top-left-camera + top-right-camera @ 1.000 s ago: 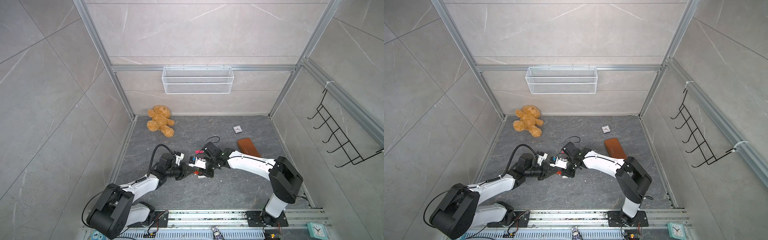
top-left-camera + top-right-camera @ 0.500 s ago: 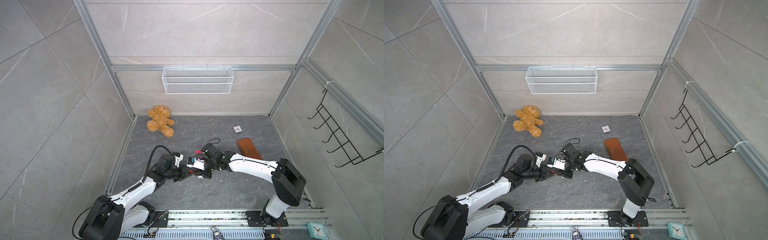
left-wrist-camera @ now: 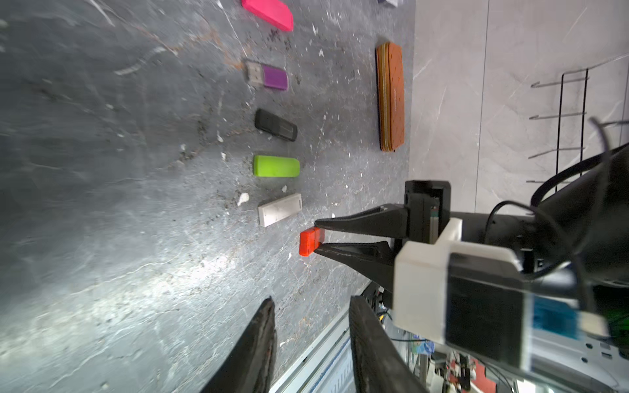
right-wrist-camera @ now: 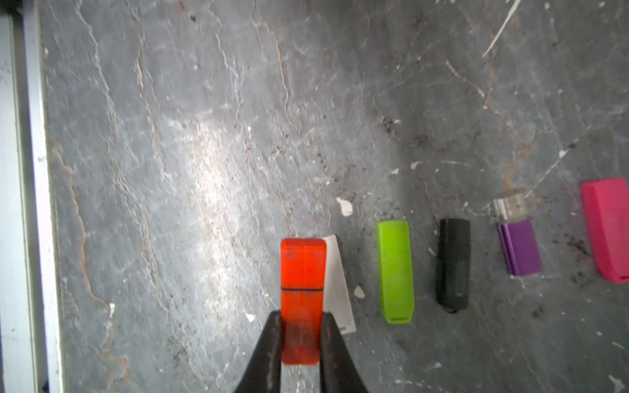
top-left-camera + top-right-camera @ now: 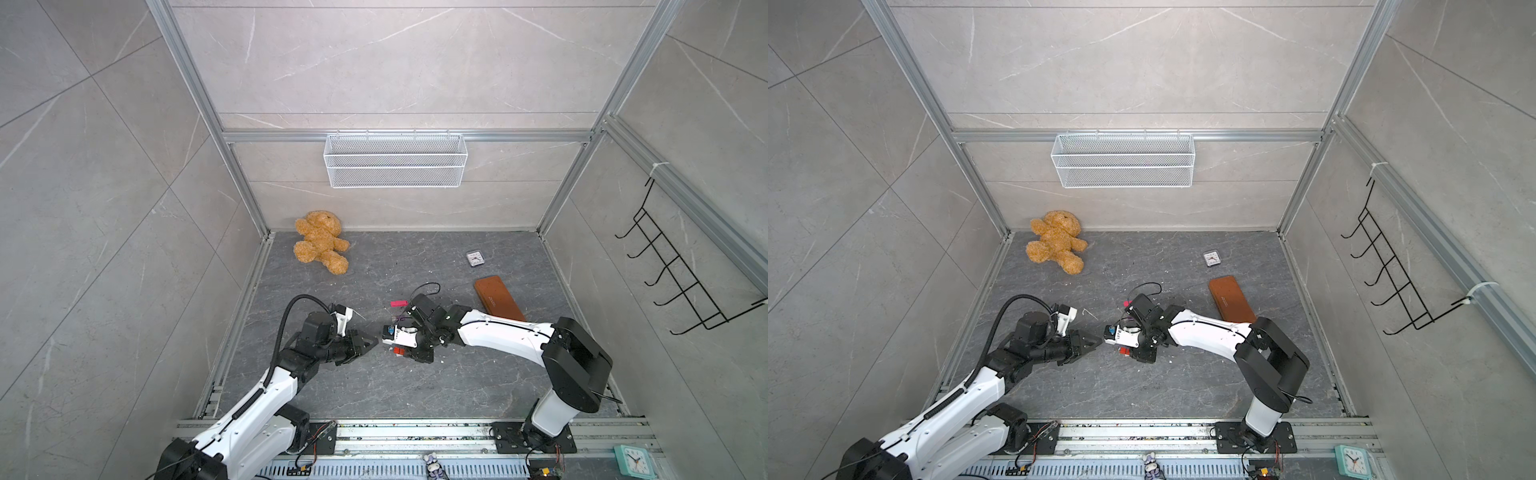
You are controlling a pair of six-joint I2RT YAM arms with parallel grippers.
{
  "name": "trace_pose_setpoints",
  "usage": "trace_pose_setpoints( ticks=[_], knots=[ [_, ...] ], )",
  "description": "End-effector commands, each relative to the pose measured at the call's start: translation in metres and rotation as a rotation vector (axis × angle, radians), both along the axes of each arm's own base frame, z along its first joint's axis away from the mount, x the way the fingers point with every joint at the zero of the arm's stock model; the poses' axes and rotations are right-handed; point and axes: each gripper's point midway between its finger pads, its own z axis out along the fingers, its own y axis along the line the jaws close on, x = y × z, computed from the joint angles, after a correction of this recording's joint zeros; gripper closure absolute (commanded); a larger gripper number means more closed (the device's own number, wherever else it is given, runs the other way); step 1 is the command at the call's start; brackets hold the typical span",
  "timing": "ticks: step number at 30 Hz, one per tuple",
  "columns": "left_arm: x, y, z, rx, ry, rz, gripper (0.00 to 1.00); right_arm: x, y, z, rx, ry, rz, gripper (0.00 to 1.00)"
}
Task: Close the usb drive cover
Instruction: Place the USB drive at the center of the board.
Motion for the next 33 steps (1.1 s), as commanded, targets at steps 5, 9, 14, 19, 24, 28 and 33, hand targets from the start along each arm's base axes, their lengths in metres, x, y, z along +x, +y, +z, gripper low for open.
trace_pose_setpoints(
  ticks=[5,9,14,19,24,28,33],
  knots=[
    [0.005,0.028,-0.007,0.064,0.013,0.112,0.61,-0.02,-0.012,-0.014,-0.104,0.013,0.082,0.83],
    [0.004,0.03,-0.012,0.068,0.036,0.118,0.6,-0.023,-0.009,-0.023,-0.131,0.02,0.098,0.82],
    [0.004,0.03,-0.017,0.07,0.053,0.116,0.6,-0.024,-0.007,-0.032,-0.155,0.03,0.102,0.82],
    [0.005,0.029,-0.018,0.067,0.059,0.111,0.6,-0.02,-0.006,-0.036,-0.168,0.028,0.079,0.74],
    [0.007,0.029,-0.018,0.081,0.056,0.109,0.6,-0.011,0.001,-0.022,-0.125,-0.019,0.05,0.65],
    [0.013,0.032,-0.013,0.12,0.034,0.106,0.61,-0.004,0.001,-0.003,-0.09,-0.054,0.02,0.64],
    [0.033,0.059,-0.002,0.311,-0.03,0.156,0.61,0.034,-0.014,0.033,-0.02,-0.118,-0.176,0.63]
  ],
)
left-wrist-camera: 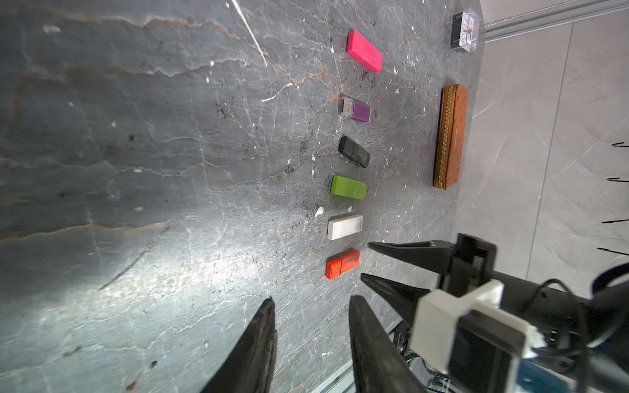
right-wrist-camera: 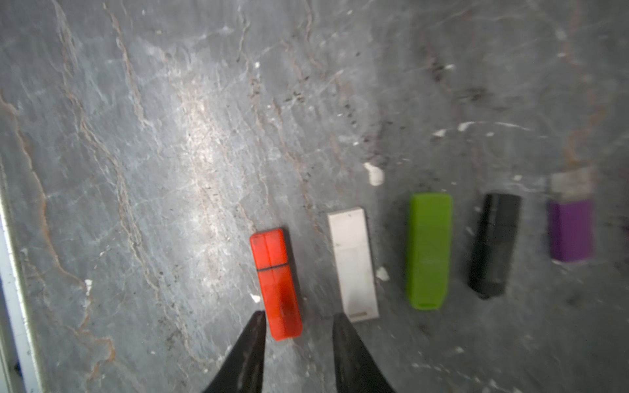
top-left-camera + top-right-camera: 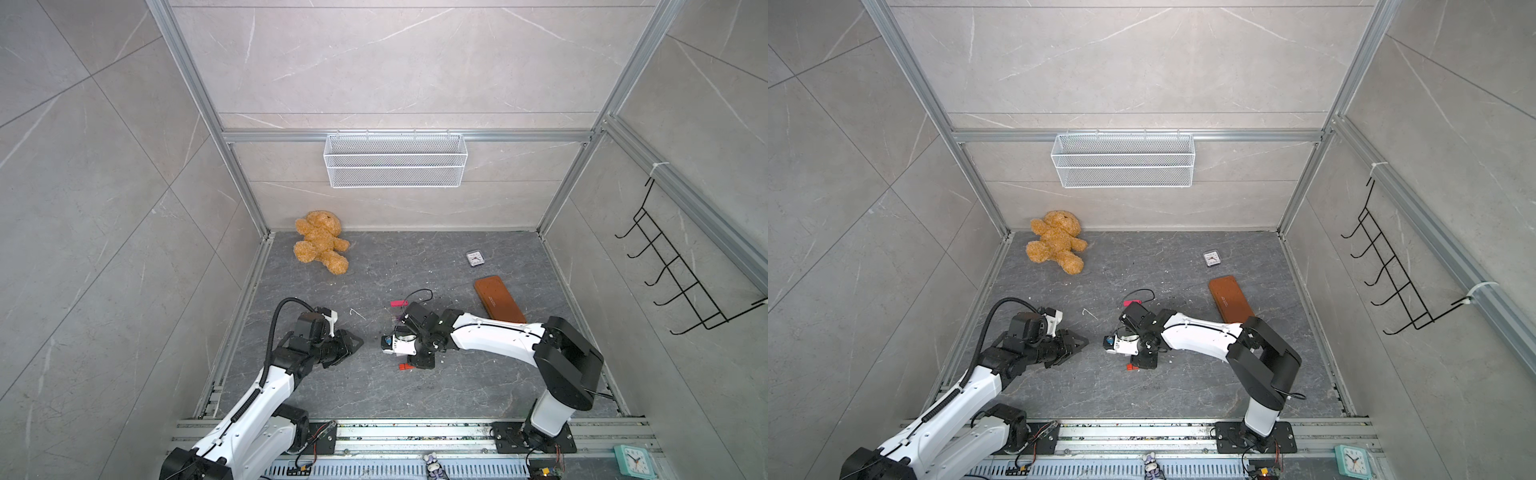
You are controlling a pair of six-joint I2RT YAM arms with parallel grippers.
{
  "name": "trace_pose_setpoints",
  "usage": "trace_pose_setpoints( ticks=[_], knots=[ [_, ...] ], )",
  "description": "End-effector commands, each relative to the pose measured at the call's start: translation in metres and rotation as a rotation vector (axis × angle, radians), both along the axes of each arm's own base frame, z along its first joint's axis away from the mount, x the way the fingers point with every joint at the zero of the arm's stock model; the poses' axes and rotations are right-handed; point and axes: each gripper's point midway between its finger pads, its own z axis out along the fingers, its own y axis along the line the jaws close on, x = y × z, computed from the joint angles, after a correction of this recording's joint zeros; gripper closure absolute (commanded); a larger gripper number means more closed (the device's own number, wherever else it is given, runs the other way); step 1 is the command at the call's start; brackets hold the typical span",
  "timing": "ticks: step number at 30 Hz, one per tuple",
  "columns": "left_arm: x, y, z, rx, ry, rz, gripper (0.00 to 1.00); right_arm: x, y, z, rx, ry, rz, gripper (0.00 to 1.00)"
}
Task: Close the usb drive cover
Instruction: Place the USB drive at the center of the board.
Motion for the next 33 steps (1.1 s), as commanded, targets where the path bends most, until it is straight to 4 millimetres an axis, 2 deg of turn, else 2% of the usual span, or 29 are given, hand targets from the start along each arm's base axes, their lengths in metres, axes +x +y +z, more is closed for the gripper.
trace_pose_setpoints(
  ticks=[1,3,6,9,11,13,14,17,19,22,24,26,28,29,33],
  knots=[
    [0.026,0.028,0.02,0.188,-0.097,0.019,0.61,0.044,-0.01,0.042,0.092,-0.096,-0.196,0.63],
    [0.041,0.049,0.024,0.276,-0.105,0.05,0.61,0.064,-0.027,0.048,0.106,-0.139,-0.291,0.63],
    [0.067,0.091,0.028,0.418,-0.109,0.164,0.61,0.094,-0.057,0.051,0.131,-0.205,-0.447,0.62],
    [0.096,0.114,0.037,0.588,-0.207,0.171,0.61,0.125,-0.09,0.059,0.186,-0.273,-0.63,0.61],
    [0.113,0.128,0.036,0.705,-0.294,0.161,0.61,0.144,-0.117,0.065,0.223,-0.335,-0.752,0.56],
    [0.127,0.141,0.033,0.81,-0.382,0.172,0.61,0.165,-0.153,0.069,0.269,-0.409,-0.904,0.46],
    [0.131,0.149,0.031,0.851,-0.412,0.193,0.6,0.173,-0.173,0.069,0.288,-0.439,-0.983,0.42],
    [0.14,0.161,0.019,0.905,-0.487,0.224,0.6,0.189,-0.221,0.062,0.361,-0.495,-1.157,0.36],
    [0.144,0.166,0.009,0.923,-0.527,0.23,0.6,0.195,-0.238,0.055,0.422,-0.531,-1.21,0.34],
    [0.146,0.171,-0.005,0.928,-0.594,0.255,0.6,0.194,-0.249,0.039,0.44,-0.581,-1.216,0.31],
    [0.149,0.173,-0.002,0.912,-0.626,0.276,0.6,0.192,-0.257,0.036,0.471,-0.577,-1.242,0.29],
    [0.152,0.171,0.006,0.86,-0.707,0.304,0.6,0.188,-0.265,0.043,0.566,-0.568,-1.255,0.26],
    [0.155,0.171,0.005,0.838,-0.729,0.306,0.6,0.183,-0.279,0.047,0.651,-0.582,-1.286,0.18],
    [0.156,0.171,0.003,0.831,-0.741,0.304,0.6,0.18,-0.281,0.046,0.685,-0.587,-1.277,0.01],
    [0.159,0.17,-0.012,0.81,-0.751,0.283,0.6,0.174,-0.281,0.042,0.719,-0.617,-1.259,0.0]
  ],
)
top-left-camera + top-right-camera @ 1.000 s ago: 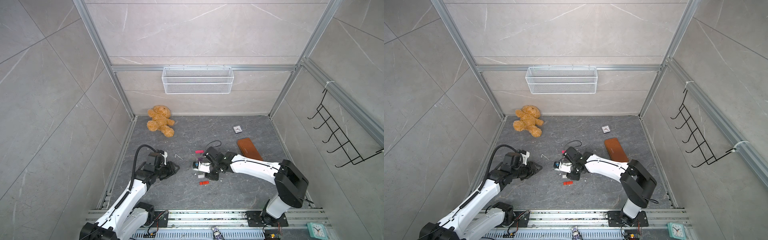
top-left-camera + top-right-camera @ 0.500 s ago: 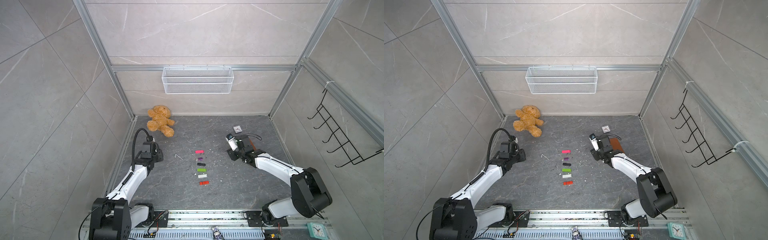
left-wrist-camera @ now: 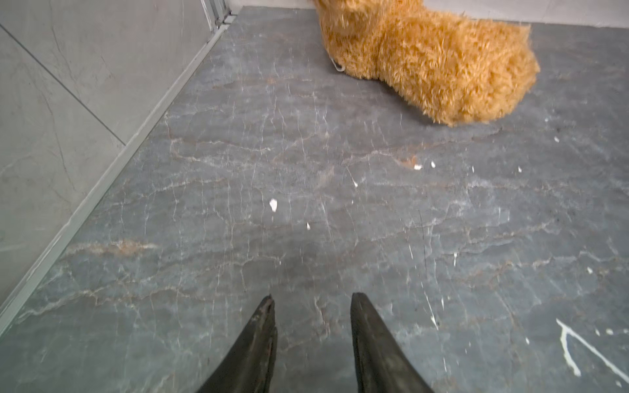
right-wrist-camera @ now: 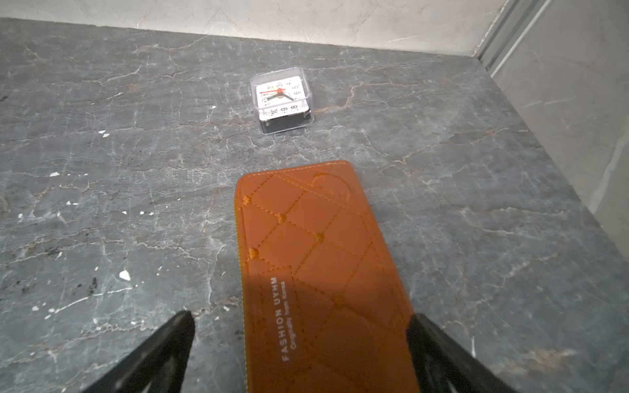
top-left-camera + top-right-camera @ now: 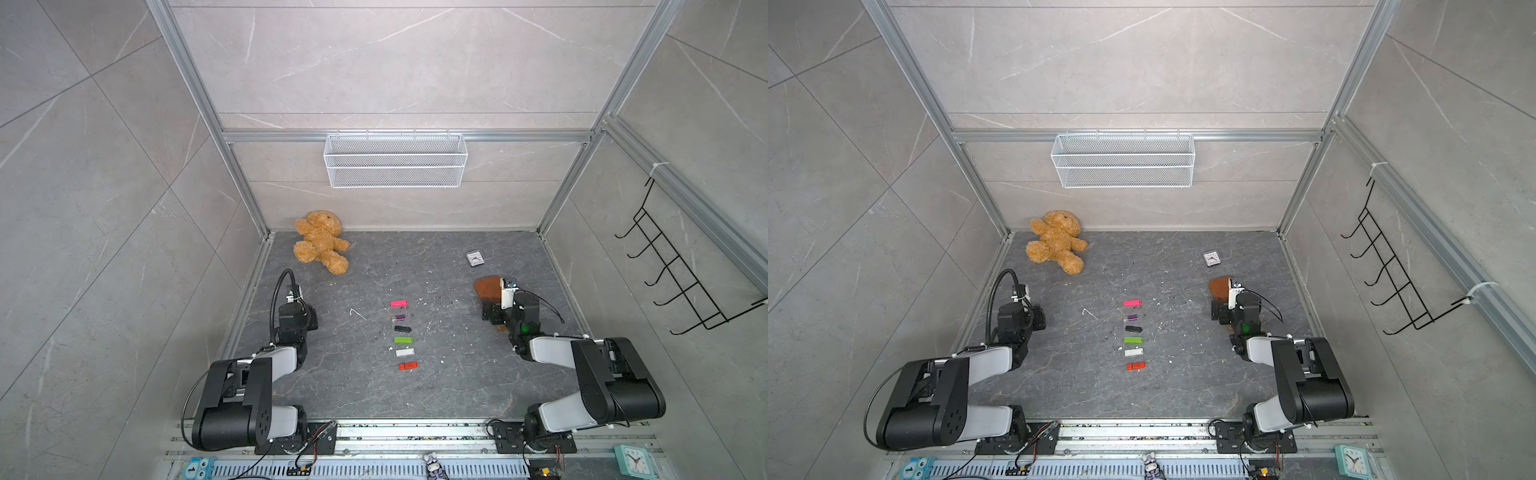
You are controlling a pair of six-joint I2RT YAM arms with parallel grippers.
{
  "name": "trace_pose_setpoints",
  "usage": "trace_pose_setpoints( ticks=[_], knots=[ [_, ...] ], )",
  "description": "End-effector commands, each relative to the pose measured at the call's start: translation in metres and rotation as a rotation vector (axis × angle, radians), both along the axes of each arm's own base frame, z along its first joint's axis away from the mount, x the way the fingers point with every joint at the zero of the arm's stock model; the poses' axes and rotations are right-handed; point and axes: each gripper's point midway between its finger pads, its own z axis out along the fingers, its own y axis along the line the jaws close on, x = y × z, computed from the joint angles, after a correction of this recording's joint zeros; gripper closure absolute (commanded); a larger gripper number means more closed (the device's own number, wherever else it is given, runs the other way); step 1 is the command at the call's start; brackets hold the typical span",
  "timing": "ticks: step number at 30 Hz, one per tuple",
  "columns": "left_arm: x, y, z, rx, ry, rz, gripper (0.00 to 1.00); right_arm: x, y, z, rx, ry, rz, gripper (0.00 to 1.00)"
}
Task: Close the usb drive cover
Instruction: Reset both arms
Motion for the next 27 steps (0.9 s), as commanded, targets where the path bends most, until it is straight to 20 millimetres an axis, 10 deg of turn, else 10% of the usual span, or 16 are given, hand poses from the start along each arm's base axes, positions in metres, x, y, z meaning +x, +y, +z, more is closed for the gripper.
trace_pose_setpoints(
  ticks=[1,27],
  knots=[
    [0.0166,-0.0075,0.017,0.011,-0.129,-0.067,0.59,0.008,0.011,0.0305,0.066,-0.184,0.041,0.0],
    [0.0224,-0.0071,0.0139,-0.002,-0.097,-0.072,0.46,0.0088,0.0065,0.0273,0.057,-0.162,0.016,0.0]
  ],
)
